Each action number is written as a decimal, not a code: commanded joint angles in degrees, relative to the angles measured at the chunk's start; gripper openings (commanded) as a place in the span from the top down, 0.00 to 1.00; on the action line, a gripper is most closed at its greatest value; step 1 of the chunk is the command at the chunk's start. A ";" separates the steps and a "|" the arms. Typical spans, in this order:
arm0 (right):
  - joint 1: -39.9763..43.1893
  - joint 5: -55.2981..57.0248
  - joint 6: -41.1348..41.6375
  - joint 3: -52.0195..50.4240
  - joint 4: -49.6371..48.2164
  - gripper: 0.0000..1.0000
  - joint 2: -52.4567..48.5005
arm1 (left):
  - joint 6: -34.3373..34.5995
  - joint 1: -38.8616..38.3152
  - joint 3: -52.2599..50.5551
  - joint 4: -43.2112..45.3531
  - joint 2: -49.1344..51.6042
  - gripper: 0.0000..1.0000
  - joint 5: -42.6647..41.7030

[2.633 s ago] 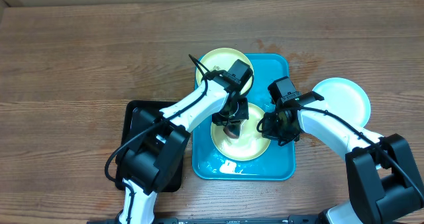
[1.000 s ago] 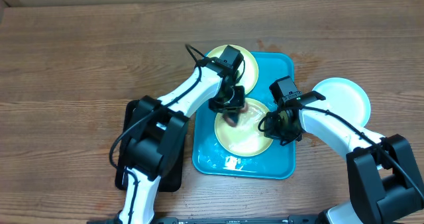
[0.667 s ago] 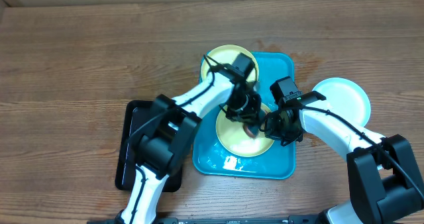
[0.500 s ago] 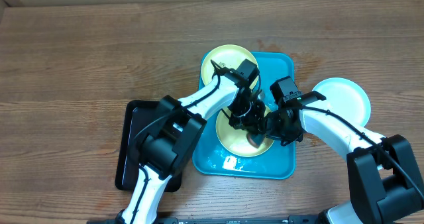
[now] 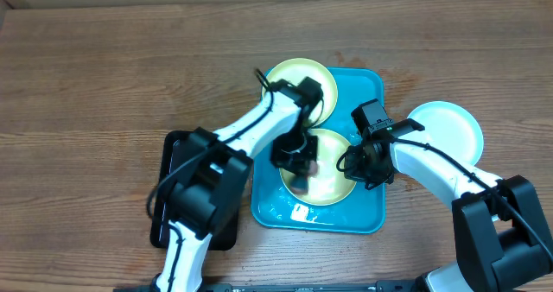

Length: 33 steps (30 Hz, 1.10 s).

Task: Clean dirty plates on tray and stack at the side
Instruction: 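Return the sponge to the black tray with the left gripper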

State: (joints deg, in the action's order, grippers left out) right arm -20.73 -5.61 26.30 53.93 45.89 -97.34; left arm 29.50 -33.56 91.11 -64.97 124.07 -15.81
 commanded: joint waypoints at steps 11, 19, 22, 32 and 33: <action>-0.20 2.97 -1.03 -1.09 -0.13 0.96 -0.79 | 2.25 2.58 0.59 -1.16 -11.23 0.96 12.41; -0.20 2.97 -1.03 -1.09 -0.13 0.96 -0.79 | -1.62 9.49 0.55 -8.61 -28.61 0.96 16.65; -0.20 2.97 -1.03 -1.09 -0.15 0.96 -0.79 | -1.70 13.20 -0.37 -14.25 -30.64 0.96 23.54; -0.20 2.95 -1.03 -1.09 -0.13 0.95 -0.79 | -1.62 19.58 -29.75 3.34 -30.38 0.96 25.86; -0.20 2.95 -1.03 -1.09 -0.15 0.92 -0.79 | -1.62 19.80 -31.32 5.11 -30.38 0.96 24.92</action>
State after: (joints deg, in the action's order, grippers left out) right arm -20.88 -6.00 26.30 53.95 45.32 -97.34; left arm 28.49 -14.52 65.54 -63.44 93.54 9.13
